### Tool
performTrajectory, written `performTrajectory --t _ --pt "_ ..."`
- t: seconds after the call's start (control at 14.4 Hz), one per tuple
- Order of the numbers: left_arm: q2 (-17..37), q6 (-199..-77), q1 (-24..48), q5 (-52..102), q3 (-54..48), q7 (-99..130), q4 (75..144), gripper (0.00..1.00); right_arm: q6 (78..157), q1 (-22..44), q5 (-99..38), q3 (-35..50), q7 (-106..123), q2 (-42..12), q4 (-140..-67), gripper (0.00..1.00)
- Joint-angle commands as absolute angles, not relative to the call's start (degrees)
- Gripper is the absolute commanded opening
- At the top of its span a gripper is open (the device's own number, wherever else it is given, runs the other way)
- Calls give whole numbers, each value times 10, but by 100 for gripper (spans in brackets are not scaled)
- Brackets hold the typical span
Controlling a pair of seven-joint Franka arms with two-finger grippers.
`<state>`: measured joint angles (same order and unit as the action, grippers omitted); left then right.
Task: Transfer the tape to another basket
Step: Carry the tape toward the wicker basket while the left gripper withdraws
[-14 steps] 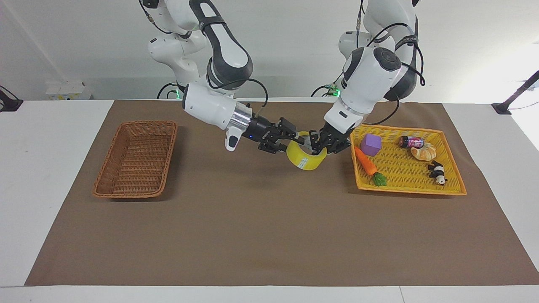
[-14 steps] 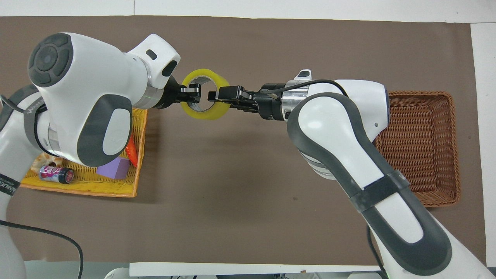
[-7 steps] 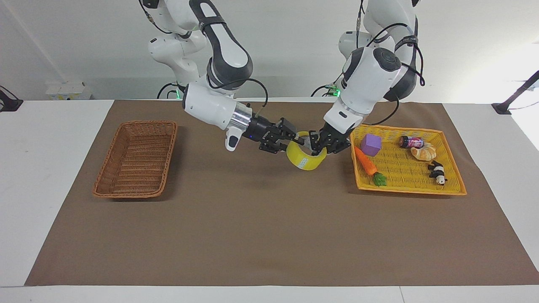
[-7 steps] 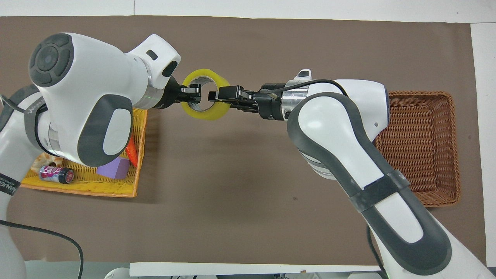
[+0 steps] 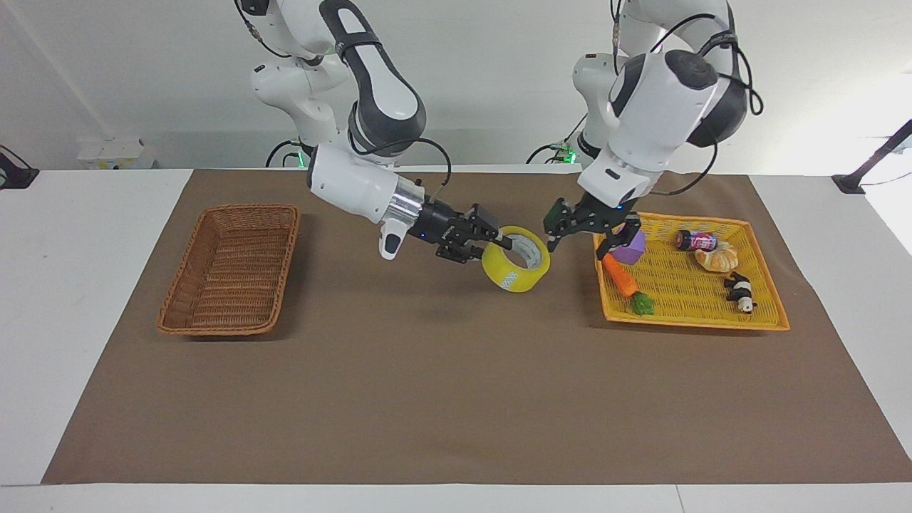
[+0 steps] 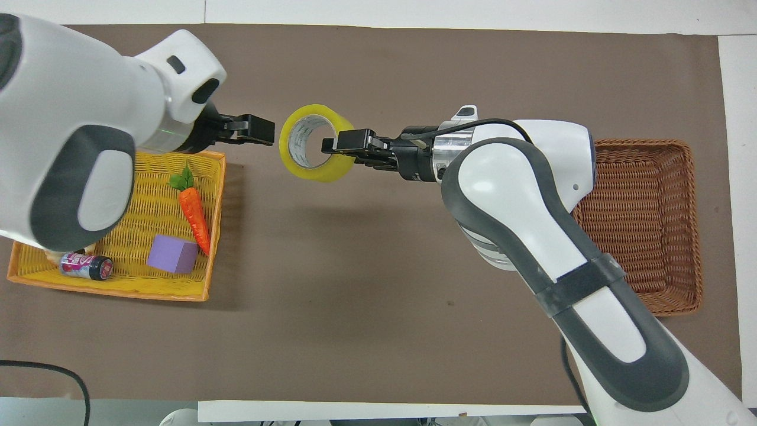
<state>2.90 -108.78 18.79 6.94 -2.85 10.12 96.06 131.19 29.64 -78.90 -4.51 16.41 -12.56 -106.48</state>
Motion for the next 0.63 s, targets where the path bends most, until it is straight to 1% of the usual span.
performTrajectory --t 0.0,0.14,0.28,0.42,0.49,0.56 --pt "12 -1036 108 35 -29 54 930 100 1219 217 -791 -44 198 -114 -1065 0" --pt "12 -1026 57 -15 -30 21 918 100 1147 158 -786 -45 220 -103 -1080 0" --pt "12 -1026 26 -74 -29 -35 916 100 1074 91 -748 -46 250 -91 -1102 0" --pt "11 -1026 -2 -105 -30 -52 918 100 979 -2 -658 -46 270 -89 -1105 0" --pt "4 -1026 -12 -105 -30 -51 925 100 932 -57 -605 -46 286 -87 -1103 0" --pt "-1 -1028 -21 -105 -30 -49 936 100 894 -99 -572 -46 309 -86 -1102 0"
